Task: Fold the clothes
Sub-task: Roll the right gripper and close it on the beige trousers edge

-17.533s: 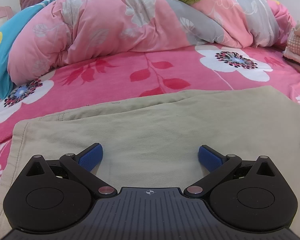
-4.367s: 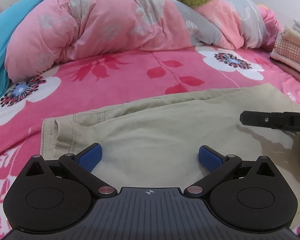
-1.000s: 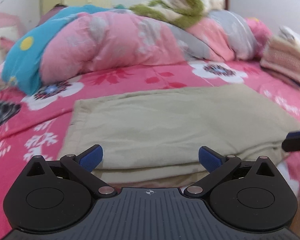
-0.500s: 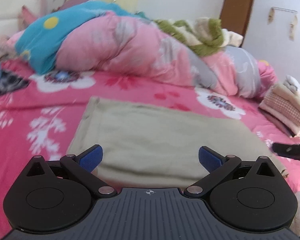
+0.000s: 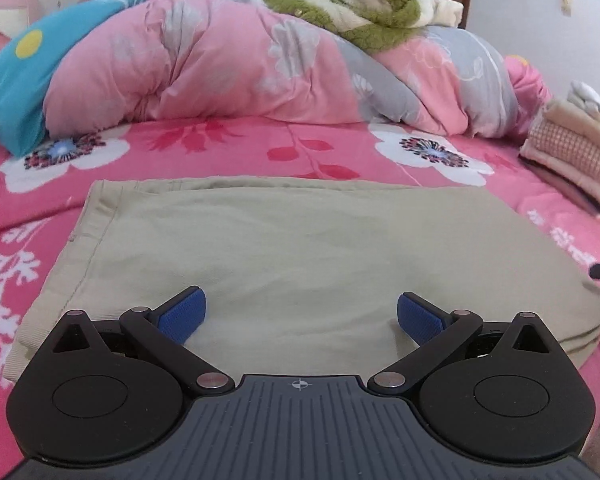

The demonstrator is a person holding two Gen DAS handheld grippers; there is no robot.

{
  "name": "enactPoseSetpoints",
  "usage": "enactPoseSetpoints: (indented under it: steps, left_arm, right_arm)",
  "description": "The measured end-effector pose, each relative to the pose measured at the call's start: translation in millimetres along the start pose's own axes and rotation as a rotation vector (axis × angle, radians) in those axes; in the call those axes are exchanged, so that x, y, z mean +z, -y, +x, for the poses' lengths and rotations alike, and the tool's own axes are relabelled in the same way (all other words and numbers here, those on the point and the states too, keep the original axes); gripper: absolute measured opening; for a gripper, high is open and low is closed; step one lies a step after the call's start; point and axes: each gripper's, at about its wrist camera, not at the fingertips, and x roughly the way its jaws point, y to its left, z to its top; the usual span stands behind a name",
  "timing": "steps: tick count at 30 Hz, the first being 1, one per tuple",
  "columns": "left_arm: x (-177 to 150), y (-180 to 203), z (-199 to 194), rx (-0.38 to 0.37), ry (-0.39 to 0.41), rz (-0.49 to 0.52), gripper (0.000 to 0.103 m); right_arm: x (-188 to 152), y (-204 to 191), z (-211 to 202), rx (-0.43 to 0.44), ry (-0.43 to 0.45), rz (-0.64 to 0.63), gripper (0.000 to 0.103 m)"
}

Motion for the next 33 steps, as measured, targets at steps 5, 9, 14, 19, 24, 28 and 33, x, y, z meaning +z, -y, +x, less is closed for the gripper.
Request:
enactPoseSetpoints:
  steps: [5,9,14,19,24,28,33]
  left_arm:
    - [1,2,2,0.019,-0.015,0.007,0.103]
    - [2,4,4,0.028,-0.023,0.014,0.103]
    - [1,5,5,0.032,-0.025,0.023,0.103]
    - [2,6,6,0.036,-0.029,0.029,0.103]
    - [2,5,6,0.034,-0.033,0.030,0.103]
    - [2,5,7,0.034,-0.034,0.034,0.103]
    - [2,6,7,0.036,-0.037,0.040,0.103]
  right_arm:
    - [0,7,11,0.031,-0.006,0.061,0.055]
    - [-10,5,4,0.042,-0.038,0.072,0.054]
    - [-23,0,-4,0.053,-0.080,0.084,0.055]
    - [-30,-10,-1,0.053,-0.089,0.078,0.055]
    - [-24,-7,4,0.068,-0.043,0.121,0.054]
    - [-30,-5,5,0.072,-0.039,0.160,0.053]
    - [-42,-16,7,0.091,-0.081,0.139,0.053]
